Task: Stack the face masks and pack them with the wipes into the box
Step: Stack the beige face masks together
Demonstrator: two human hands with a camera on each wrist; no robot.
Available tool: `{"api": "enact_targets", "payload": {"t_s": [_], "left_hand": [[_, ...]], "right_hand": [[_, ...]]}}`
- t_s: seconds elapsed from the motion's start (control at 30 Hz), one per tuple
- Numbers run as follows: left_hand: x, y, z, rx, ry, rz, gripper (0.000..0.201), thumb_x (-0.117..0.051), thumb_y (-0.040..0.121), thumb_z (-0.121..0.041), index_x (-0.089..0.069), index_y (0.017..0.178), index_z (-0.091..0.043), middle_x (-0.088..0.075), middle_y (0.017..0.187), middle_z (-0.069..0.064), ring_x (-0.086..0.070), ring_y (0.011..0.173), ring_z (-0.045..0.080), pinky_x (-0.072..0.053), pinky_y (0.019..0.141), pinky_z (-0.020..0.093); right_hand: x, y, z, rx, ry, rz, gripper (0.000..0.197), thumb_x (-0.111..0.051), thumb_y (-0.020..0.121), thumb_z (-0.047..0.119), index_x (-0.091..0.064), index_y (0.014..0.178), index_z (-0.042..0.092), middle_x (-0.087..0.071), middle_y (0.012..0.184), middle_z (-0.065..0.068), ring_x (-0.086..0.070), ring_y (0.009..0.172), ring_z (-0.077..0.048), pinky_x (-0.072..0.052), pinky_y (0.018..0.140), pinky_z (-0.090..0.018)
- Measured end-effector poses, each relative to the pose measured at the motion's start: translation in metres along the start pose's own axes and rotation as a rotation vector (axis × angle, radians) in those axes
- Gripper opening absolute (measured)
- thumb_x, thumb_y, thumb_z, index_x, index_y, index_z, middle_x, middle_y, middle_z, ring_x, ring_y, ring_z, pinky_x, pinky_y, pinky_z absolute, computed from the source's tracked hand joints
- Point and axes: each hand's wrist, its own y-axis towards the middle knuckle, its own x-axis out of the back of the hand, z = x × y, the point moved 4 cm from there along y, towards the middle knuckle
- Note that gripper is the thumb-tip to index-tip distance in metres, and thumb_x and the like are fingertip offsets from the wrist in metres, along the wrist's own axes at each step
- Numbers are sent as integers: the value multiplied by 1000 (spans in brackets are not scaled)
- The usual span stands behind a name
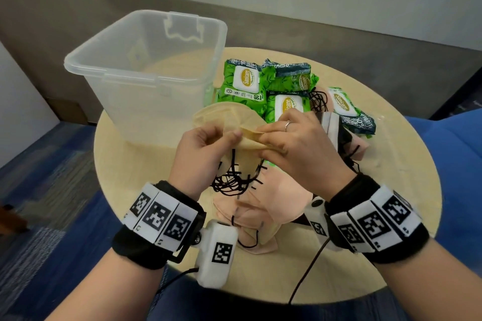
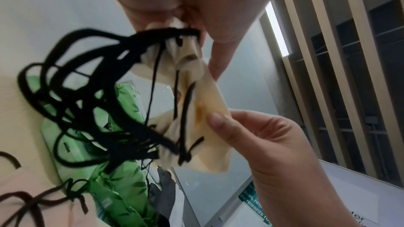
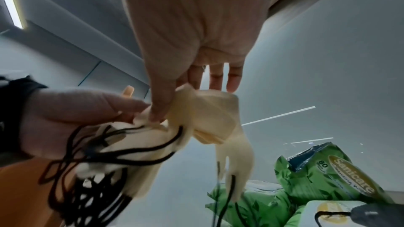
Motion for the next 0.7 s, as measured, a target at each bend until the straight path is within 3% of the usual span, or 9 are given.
{"api": "enact_targets", "payload": {"t_s": [0.07,0.1,0.17,0.23,0.33,0.47,0.53,0.63,0.7], "left_hand": [[5,1,7,-2,17,-28,8,-69,78,-21,-71,73,-16,-65,69,5,-55,63,15,-43,58,24],[7,1,9,-6,12,-44,7,-69,81,-17,-71,75,-16,-66,69,4,-56,63,15,-44,58,24],[10,1,9,-22,18,-70,9,-65,84,-12,-71,79,-16,-68,69,-2,-60,66,12,-48,60,22],[13,1,8,-43,12,-83,11,-64,84,-7,-69,80,-16,-70,69,-8,-62,66,7,-49,60,18],[14,4,8,-82,-13,-113,20,-66,81,0,-66,80,-20,-70,68,-11,-63,66,5,-51,61,18],[13,4,6,-131,-9,-114,23,-67,80,0,-65,83,-23,-72,71,-11,-66,70,6,-54,64,20],[12,5,7,-129,3,-115,23,-68,80,-1,-66,82,-24,-72,72,-10,-67,70,7,-54,66,22],[10,7,10,-116,7,-120,21,-72,77,-4,-69,79,-26,-73,74,-6,-68,73,13,-55,71,29],[7,7,11,-107,-9,-120,16,-76,71,-15,-73,76,-30,-74,78,-3,-68,77,19,-55,73,34]], "right_hand": [[2,-1,-4,-89,165,27,45,-50,80,44,-73,91,7,-72,96,-5,-63,83,-27,-49,77,-37],[7,-2,-9,-171,283,-2,47,-48,84,42,-72,98,5,-70,101,-7,-62,91,-23,-48,84,-32],[17,-5,-23,-314,442,-65,41,-42,85,25,-68,108,3,-67,109,-7,-56,100,-12,-38,90,-11],[25,-9,-36,-396,412,-79,42,-38,81,2,-66,112,3,-65,113,-9,-55,105,-12,-32,88,-1],[35,-15,-52,-429,342,-24,47,-43,79,-19,-67,111,5,-66,114,-11,-59,106,-18,-35,88,-7],[57,-17,-60,-408,284,-30,22,-68,79,-2,-73,97,8,-73,92,-11,-65,82,-15,-48,78,-23],[65,-15,-60,-376,264,3,12,-73,76,10,-76,88,10,-69,86,-6,-58,74,-10,-45,71,-25],[69,-8,-51,-270,248,99,7,-70,79,19,-70,78,12,-53,112,0,-47,98,-15,-33,82,-25],[67,-2,-42,-199,253,166,7,-66,84,20,-63,79,16,-54,114,7,-45,102,-12,-34,86,-29]]}}
